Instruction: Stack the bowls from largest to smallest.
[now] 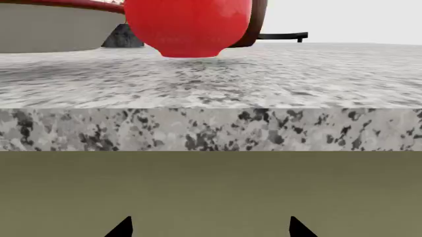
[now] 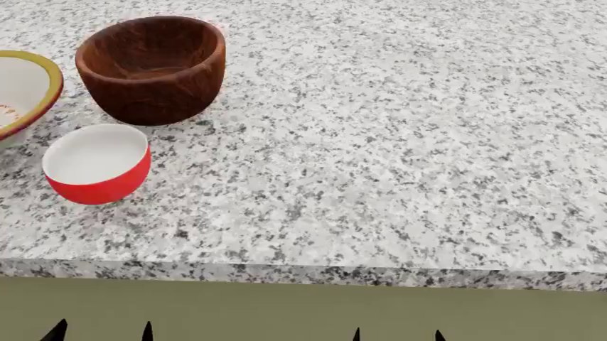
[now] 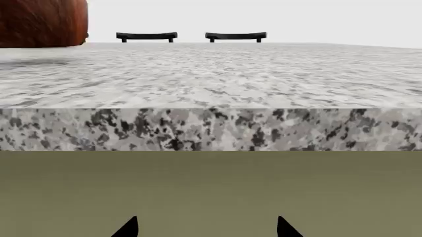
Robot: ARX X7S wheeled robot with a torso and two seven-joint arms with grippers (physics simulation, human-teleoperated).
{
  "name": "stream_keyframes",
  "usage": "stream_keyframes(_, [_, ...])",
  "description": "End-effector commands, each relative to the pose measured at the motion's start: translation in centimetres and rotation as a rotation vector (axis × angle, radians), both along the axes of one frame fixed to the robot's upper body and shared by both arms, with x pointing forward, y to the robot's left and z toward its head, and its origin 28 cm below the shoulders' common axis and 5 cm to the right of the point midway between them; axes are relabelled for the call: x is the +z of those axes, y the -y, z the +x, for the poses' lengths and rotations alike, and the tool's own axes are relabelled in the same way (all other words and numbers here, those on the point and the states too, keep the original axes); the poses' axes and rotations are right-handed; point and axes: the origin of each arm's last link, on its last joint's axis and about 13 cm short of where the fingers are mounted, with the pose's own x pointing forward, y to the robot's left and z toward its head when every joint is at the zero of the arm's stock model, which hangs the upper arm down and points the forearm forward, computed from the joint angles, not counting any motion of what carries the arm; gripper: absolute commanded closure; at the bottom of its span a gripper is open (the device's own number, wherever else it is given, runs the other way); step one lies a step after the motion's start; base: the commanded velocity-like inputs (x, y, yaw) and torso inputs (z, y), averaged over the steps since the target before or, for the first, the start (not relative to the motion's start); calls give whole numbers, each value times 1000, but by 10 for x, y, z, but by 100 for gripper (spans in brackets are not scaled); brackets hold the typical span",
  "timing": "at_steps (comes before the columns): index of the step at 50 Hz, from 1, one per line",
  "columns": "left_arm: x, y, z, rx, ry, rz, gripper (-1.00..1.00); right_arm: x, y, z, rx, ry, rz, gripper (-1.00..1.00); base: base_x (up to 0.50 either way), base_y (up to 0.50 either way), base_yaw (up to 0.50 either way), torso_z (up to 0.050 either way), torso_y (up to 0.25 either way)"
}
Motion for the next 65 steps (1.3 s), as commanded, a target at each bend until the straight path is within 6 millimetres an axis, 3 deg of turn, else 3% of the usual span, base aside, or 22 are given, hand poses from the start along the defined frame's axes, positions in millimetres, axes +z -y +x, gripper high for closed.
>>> stream_keyframes(1, [2, 0, -1, 0, 0, 0, -100, 1, 0, -1, 0, 0, 0, -100, 0, 0, 0, 0, 0])
stream_keyframes(24, [1, 0, -2, -35, 19, -14, -100, 1, 0, -1, -4, 5, -14, -100, 0, 0, 0, 0, 0])
stream_keyframes(65, [3, 0, -2, -29, 26, -36, -100, 0, 0, 1, -12, -5, -9, -100, 0, 0, 0, 50, 0])
